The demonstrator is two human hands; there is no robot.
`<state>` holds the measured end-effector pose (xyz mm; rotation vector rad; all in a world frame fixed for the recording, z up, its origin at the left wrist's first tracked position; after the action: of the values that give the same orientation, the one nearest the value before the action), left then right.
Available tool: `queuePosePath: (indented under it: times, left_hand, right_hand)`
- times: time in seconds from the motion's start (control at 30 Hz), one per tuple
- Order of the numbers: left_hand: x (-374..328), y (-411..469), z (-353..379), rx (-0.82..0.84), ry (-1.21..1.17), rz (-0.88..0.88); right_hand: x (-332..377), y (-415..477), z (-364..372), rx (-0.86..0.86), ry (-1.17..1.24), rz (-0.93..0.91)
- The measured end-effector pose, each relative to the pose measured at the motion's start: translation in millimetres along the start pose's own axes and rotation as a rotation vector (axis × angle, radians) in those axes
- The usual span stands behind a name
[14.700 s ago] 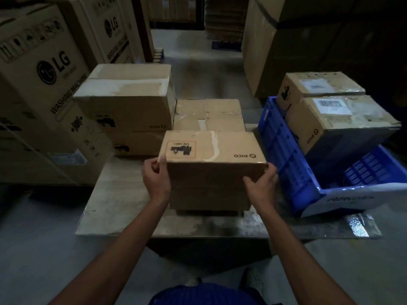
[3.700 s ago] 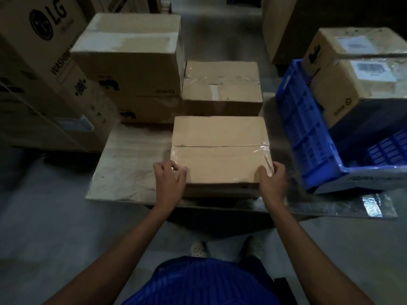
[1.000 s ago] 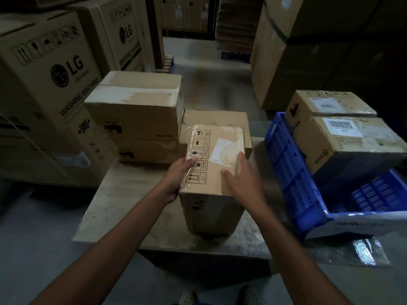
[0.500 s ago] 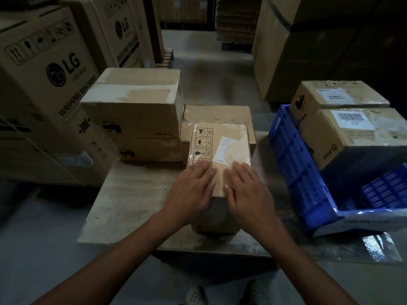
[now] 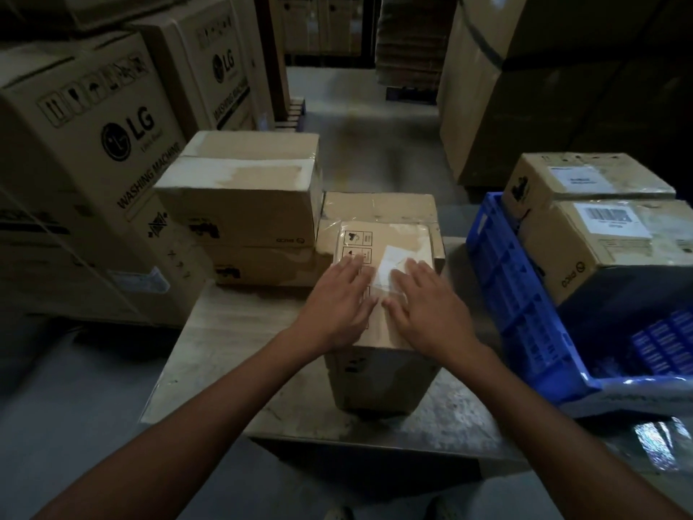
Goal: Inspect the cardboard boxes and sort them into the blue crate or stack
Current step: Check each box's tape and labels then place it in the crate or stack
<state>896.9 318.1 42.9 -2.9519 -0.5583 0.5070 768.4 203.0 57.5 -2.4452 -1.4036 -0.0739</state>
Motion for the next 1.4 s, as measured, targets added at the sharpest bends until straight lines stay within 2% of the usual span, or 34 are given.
queuePosePath:
  times: [0.27, 0.43, 0.6, 0.7, 0.77, 0.8, 0.83, 0.87, 0.9, 0.97, 1.07, 1.17, 1.27, 1.4]
  left_hand:
    - [3, 20, -19, -0.137, 0.049, 0.031]
    - [11, 51, -12, 0.001, 0.065, -0.030]
    - [12, 48, -9, -0.067, 0.026, -0.016]
    - [7, 36, -6, -0.236, -0.277, -0.066]
    - [6, 22, -6, -0.317, -0.712, -0.180]
    - [6, 16, -8, -0.294, -1.033, -0.243]
    - [4, 12, -9, -0.196, -1.344, -0.307]
    - [1, 7, -8, -0.087, -1.556, -0.363]
    - [-2, 4, -7, -0.005, -1.656, -0.380]
    - [-4, 3, -4, 0.065, -1.674, -0.350]
    - [-9, -3, 1, 0.044, -1.669, -0.276]
    - [-13, -15, 9, -0.019, -1.715, -0.212]
    - [-13, -33, 31, -0.110, -1.841, -0.237]
    - [-20, -54, 72, -0.149, -1.990, -0.276]
  right_hand:
    - [-5, 12, -23, -0.050, 0.005, 0.022]
    - [-4, 43, -15, 0.009, 0.011, -0.025]
    - [-17, 43, -6, -0.010, 0.037, -0.068]
    - [-18, 36, 4, -0.181, 0.330, 0.012]
    - [-24, 28, 12, -0.280, 0.707, 0.163]
    - [-26, 25, 16, -0.246, 0.956, 0.202]
    - [-29, 23, 19, -0.163, 1.195, 0.216]
    - [-30, 20, 20, -0.085, 1.372, 0.197]
    - [-31, 16, 18, -0.049, 1.445, 0.172]
    - [-32, 6, 17, -0.067, 1.416, 0.139]
    - [-33, -13, 17, -0.176, 1.353, 0.093]
    - [-36, -36, 17, -0.309, 1.437, 0.033]
    - [-39, -60, 23, -0.330, 1.593, 0.123]
    - [-44, -82, 54, -0.268, 1.599, 0.236]
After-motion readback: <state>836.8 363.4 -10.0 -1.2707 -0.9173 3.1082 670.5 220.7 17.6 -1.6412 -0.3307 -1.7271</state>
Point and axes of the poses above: each hand's wrist, its own y-axis towards the middle knuckle, its own z-axis out of the palm, x = y × z, the point moved 1 cm from there along y, towards the middle knuckle, and after that the axes turned 14 degrees about x, right-handed, at the moved point
